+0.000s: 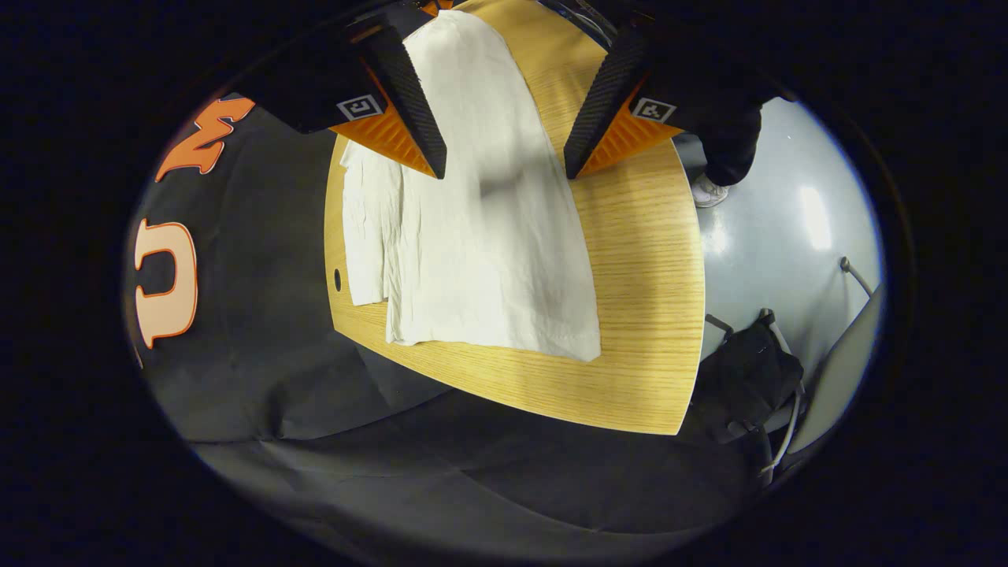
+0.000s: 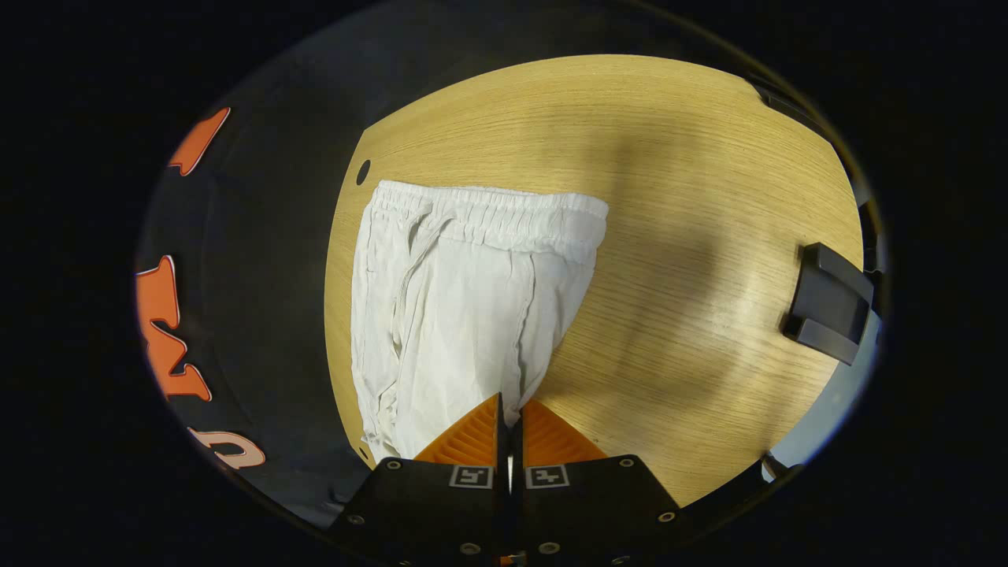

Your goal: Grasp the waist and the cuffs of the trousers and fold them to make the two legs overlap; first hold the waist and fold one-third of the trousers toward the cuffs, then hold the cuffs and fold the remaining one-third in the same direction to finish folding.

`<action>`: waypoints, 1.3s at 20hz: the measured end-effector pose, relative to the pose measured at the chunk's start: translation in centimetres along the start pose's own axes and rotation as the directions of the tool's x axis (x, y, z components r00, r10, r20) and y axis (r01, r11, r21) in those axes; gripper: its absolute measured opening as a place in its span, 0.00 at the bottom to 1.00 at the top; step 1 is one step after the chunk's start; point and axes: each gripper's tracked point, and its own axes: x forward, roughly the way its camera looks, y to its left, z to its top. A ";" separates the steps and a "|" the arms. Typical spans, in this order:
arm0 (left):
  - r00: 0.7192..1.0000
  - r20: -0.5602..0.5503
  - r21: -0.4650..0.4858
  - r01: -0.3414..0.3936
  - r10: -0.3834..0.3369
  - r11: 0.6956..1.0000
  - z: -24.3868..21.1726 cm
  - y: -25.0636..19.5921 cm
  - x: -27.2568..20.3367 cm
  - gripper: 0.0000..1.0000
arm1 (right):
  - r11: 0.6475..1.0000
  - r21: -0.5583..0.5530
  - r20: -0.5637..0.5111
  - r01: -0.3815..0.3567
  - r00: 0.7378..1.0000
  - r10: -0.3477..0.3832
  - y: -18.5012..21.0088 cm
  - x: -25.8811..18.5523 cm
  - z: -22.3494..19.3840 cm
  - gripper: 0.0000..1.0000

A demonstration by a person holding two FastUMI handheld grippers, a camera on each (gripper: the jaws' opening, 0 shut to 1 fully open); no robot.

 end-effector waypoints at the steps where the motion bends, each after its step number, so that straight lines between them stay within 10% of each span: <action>1: 1.000 -0.001 -0.007 0.012 -0.012 1.000 -0.1 -0.2 0.0 0.99 | 1.000 0.006 -0.002 0.002 1.000 -0.002 -0.1 -0.1 0.0 0.01; 5: 0.999 -0.013 -0.030 0.043 -0.043 0.999 0.1 -1.3 0.2 0.96 | 1.000 0.020 -0.008 0.003 1.000 -0.003 -0.2 0.0 0.0 0.01; 9: 0.996 -0.086 -0.047 0.003 -0.007 0.999 -0.9 -0.5 1.2 0.28 | 1.000 0.028 -0.011 -0.008 1.000 0.008 -0.1 -0.1 0.0 0.01; 11: 0.991 -0.137 -0.026 -0.017 0.014 1.000 -1.2 -0.2 1.0 0.11 | 0.999 0.031 -0.010 -0.017 1.000 0.017 0.0 -0.3 0.1 0.01; 26: 0.987 -0.037 0.083 0.156 -0.154 0.984 -1.2 -9.4 -4.3 0.04 | 0.995 -0.072 -0.060 -0.070 0.996 0.066 1.4 -3.4 1.1 0.01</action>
